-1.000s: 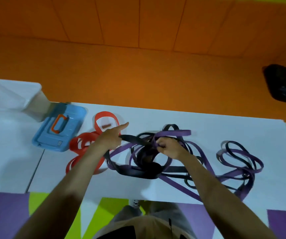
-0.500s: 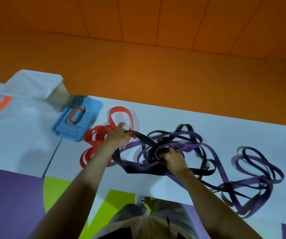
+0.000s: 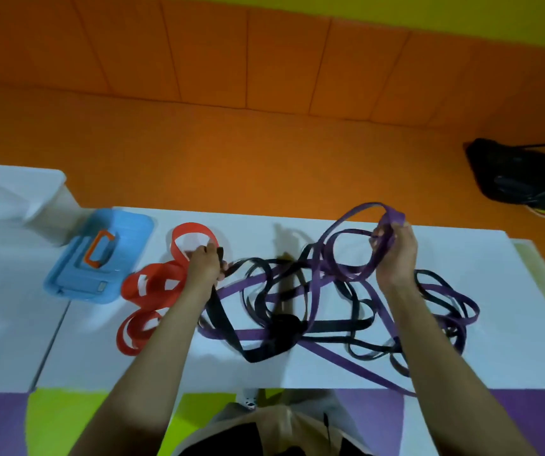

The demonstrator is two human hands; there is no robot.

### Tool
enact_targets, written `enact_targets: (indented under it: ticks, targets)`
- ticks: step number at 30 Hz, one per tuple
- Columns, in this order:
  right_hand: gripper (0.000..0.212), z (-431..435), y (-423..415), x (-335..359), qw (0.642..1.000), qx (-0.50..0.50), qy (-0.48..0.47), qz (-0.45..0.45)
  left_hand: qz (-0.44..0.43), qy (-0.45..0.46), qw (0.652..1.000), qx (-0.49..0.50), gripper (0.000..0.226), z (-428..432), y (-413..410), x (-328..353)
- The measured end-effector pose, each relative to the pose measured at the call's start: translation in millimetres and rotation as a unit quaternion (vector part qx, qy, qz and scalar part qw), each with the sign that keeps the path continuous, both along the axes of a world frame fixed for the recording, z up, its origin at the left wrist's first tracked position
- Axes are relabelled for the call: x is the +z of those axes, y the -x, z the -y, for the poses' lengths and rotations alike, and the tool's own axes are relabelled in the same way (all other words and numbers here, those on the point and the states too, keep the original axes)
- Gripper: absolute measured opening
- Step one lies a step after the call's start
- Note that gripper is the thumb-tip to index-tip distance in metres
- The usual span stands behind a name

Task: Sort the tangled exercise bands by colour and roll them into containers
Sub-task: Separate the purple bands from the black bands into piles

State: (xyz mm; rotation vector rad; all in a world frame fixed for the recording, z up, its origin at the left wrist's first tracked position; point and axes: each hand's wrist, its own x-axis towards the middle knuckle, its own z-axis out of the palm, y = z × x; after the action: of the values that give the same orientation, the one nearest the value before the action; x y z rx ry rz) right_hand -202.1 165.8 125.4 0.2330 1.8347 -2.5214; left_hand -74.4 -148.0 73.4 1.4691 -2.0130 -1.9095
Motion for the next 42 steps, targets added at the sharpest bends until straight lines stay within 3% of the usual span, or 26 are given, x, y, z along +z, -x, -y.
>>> enact_targets:
  ticks: [5,9,11,13,15,18,20,23,24,26,29,32,35,37,40,42]
  targets:
    - [0.014,-50.6,20.4,0.1,0.995,-0.087,-0.027,0.036,-0.062,-0.026,0.997,0.039,0.033,2.1,3.8,5.0]
    - [0.011,-58.0,22.8,-25.9,0.974,-0.003,-0.217,0.058,-0.079,-0.051,0.995,-0.028,0.034,8.8,-1.7,7.0]
    - [0.015,-53.3,24.4,-51.7,0.936,0.066,-0.339,0.062,-0.074,-0.046,0.994,-0.064,0.043,11.2,-4.8,8.1]
    - [0.011,-45.7,23.5,-80.6,0.876,0.134,-0.461,0.046,-0.073,-0.038,0.993,-0.085,0.041,12.5,-5.8,11.1]
    - [0.011,-35.7,17.0,-106.4,0.821,0.203,-0.530,0.055,-0.074,-0.033,0.991,-0.102,0.038,12.6,-6.8,16.9]
    - [0.054,-23.4,8.1,-138.2,0.756,0.286,-0.586,0.054,-0.058,0.002,0.990,-0.131,0.038,14.0,-8.5,23.3]
    - [0.067,-19.5,0.1,-148.6,0.717,0.262,-0.645,0.029,-0.054,0.028,0.988,-0.141,0.039,14.9,-9.6,25.4]
    - [0.040,-6.3,-31.8,-138.0,0.778,0.195,-0.597,0.021,-0.051,0.046,0.985,-0.158,0.028,11.2,-11.9,27.9]
    - [0.031,-1.8,-43.1,-138.1,0.787,0.214,-0.578,0.035,-0.045,0.055,0.984,-0.161,0.025,8.8,-13.0,28.1]
    - [0.021,6.3,-63.7,-144.7,0.761,0.310,-0.566,0.074,-0.042,0.068,0.983,-0.164,0.021,4.4,-15.1,27.3]
    - [0.041,15.9,-91.9,-159.9,0.707,0.436,-0.545,0.116,-0.053,0.109,0.975,-0.186,0.017,1.4,-19.0,20.9]
    - [0.049,25.4,-110.7,-166.1,0.664,0.445,-0.597,0.073,-0.037,0.222,0.947,-0.231,0.024,1.2,-25.8,16.1]
    - [0.024,29.4,-115.9,-174.2,0.638,0.409,-0.649,0.065,-0.032,0.293,0.924,-0.244,0.033,-4.9,-32.5,16.3]
    - [0.015,29.6,-111.6,-175.9,0.675,0.380,-0.626,0.083,-0.034,0.327,0.909,-0.257,0.034,-9.9,-35.4,18.4]
    - [0.010,31.0,-100.2,-156.3,0.837,0.291,-0.429,0.174,-0.050,0.335,0.902,-0.268,0.031,-12.7,-32.4,19.6]
    - [0.024,32.9,-93.0,-130.8,0.910,0.226,-0.256,0.236,-0.066,0.331,0.896,-0.289,0.030,-16.1,-27.6,21.9]
